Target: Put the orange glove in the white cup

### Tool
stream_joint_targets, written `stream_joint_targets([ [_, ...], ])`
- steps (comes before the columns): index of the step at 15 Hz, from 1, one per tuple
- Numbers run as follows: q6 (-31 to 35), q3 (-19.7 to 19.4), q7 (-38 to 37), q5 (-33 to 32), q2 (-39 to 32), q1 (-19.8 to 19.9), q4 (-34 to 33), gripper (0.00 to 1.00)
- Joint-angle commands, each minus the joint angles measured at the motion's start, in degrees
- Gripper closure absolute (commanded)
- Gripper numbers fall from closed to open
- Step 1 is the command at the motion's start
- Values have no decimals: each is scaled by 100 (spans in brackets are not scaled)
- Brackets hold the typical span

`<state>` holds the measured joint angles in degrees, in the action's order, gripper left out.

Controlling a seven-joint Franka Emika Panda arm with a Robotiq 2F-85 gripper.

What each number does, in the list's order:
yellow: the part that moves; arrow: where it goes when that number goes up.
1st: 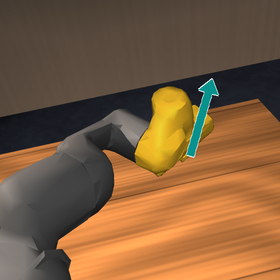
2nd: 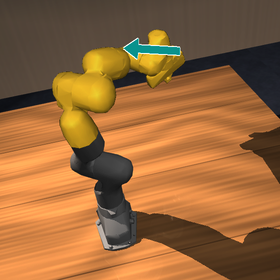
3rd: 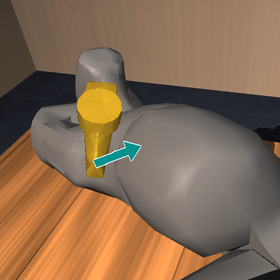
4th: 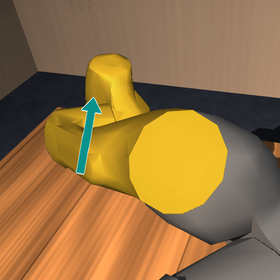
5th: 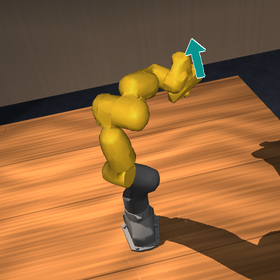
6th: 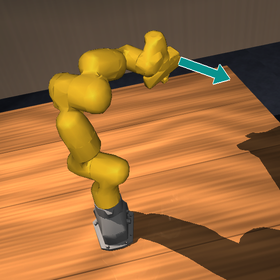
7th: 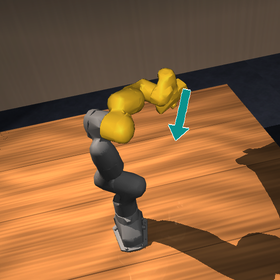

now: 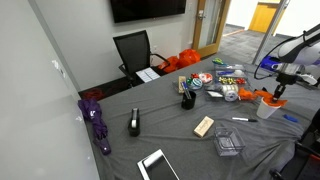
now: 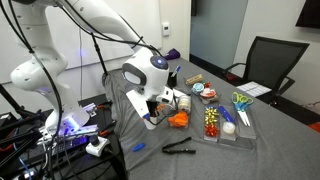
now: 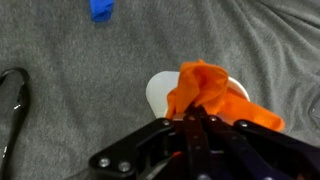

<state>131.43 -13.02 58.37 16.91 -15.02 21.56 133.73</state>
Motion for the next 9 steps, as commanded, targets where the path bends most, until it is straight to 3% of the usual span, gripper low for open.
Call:
stream_joint_targets([
  [1,453,116,94,61,-106,36,207,100],
  [9,1000,236,137,53,-142,71,442,100],
])
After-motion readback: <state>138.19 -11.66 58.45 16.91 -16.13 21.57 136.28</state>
